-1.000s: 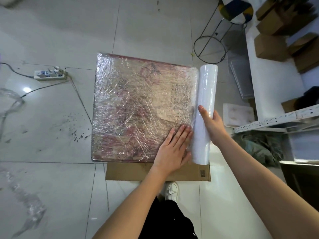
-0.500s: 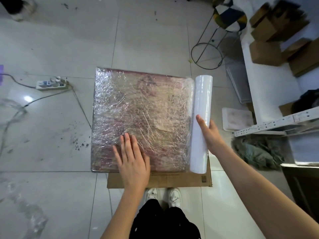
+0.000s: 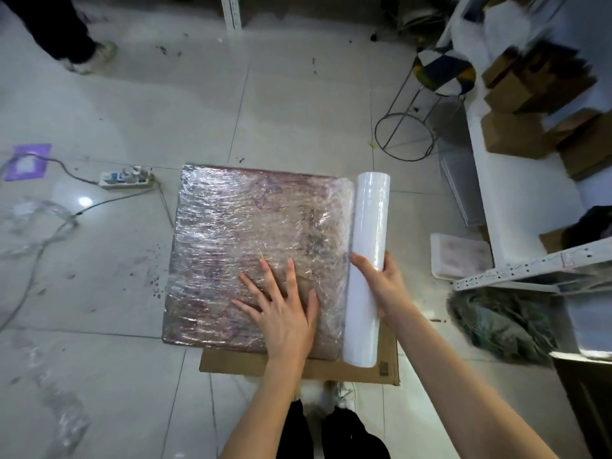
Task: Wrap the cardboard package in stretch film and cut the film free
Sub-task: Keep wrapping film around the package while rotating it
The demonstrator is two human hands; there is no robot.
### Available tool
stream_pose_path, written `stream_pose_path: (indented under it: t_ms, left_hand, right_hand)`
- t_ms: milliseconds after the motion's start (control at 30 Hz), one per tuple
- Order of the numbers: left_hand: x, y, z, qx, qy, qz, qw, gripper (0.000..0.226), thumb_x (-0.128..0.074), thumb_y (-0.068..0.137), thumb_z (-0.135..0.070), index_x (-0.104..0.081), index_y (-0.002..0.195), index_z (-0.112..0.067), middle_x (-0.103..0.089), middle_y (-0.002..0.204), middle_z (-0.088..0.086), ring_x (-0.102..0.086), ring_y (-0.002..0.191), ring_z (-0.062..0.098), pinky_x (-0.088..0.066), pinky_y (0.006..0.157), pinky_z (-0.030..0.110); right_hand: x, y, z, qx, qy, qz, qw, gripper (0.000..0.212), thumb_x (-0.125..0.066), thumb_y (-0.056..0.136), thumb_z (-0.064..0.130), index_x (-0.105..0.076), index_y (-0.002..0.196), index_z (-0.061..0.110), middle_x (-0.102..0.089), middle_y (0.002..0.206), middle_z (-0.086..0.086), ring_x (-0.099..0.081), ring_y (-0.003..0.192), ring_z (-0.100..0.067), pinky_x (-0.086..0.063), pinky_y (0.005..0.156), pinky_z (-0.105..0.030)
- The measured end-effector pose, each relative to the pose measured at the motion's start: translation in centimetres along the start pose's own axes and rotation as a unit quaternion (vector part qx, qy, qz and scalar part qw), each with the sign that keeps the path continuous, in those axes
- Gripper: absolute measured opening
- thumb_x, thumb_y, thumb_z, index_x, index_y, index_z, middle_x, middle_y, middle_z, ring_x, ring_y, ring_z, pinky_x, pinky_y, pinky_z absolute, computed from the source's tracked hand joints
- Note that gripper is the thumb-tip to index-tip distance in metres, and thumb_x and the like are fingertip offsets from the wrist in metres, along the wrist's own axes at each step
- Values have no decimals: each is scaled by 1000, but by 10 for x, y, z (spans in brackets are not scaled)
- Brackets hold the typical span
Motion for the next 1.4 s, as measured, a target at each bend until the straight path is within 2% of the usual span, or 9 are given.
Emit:
stream_pose_path:
  t_ms: [233,433,567,667,767,867,1000,1133,1400]
  left_hand:
    - [3,-13,-27,43,-49,-11,998,66,-8,96,-60,-4,153,-29,-4,160,15,-1,141,52,1,104,75]
    - [13,-36,-32,76,-212,-39,974,85,9,78,-82,3,150,-37,15,159,0,25,141,27,14,112,61]
    - [23,-43,-19,88,-235,-13,968,87,5,72,-87,0,147,-44,11,160,-3,18,145,25,9,114,60]
    - [45,-36,-18,84,-172,3,981,86,-2,78,-78,-6,152,-35,10,161,1,11,147,25,5,115,59]
    - [70,-23,-38,62,-226,-14,972,73,-10,86,-69,-1,151,-38,11,160,-4,7,147,18,-3,117,56]
    - [79,-12,-54,60,-300,-10,952,63,-6,87,-70,0,145,-46,5,161,-7,8,147,15,-5,118,54]
    - [65,-13,-53,83,-320,-32,943,84,17,66,-86,2,142,-53,12,156,-19,15,146,15,10,116,54]
    - [58,-12,-39,97,-334,-39,937,65,7,78,-78,5,139,-57,14,154,-23,18,145,12,12,114,57]
    - [59,-3,-24,67,-367,-21,927,83,13,70,-85,-4,144,-50,11,157,-20,20,143,9,18,113,53]
  right_hand:
    - [17,-17,39,74,-71,-19,995,50,-79,74,31,-51,111,13,-65,97,-2,-64,81,-14,-52,66,-28]
    - [4,-42,55,120,-185,-37,975,70,-78,67,49,-46,117,12,-63,110,-5,-62,97,-25,-52,86,-45]
    - [-7,-62,57,137,-233,-28,962,62,-74,75,46,-43,118,12,-63,112,-6,-62,98,-27,-52,85,-42]
    - [-16,-65,58,123,-242,-18,962,61,-71,78,45,-41,120,11,-61,114,-7,-61,100,-28,-50,81,-35]
    - [-22,-64,57,107,-251,-20,962,62,-70,79,47,-43,118,7,-60,112,-9,-60,101,-30,-49,82,-35]
    - [-28,-64,50,109,-231,10,967,59,-69,77,48,-50,115,7,-62,108,-9,-62,99,-27,-51,86,-42]
    - [-27,-68,49,88,-241,89,962,49,-66,82,40,-47,115,10,-58,109,-5,-58,100,-21,-49,87,-39]
    - [-27,-69,54,102,-270,178,941,44,-71,81,37,-49,112,15,-60,112,-1,-59,101,-16,-51,89,-37]
    - [-38,-79,57,125,-281,161,938,45,-72,80,38,-46,112,17,-59,104,4,-59,94,-10,-51,80,-29]
Point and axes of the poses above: each hand's wrist, its own y-axis towards the middle knuckle, its own x-axis out of the back of the hand, z = x × y, the point moved 3 cm from there along y, towards the middle knuckle
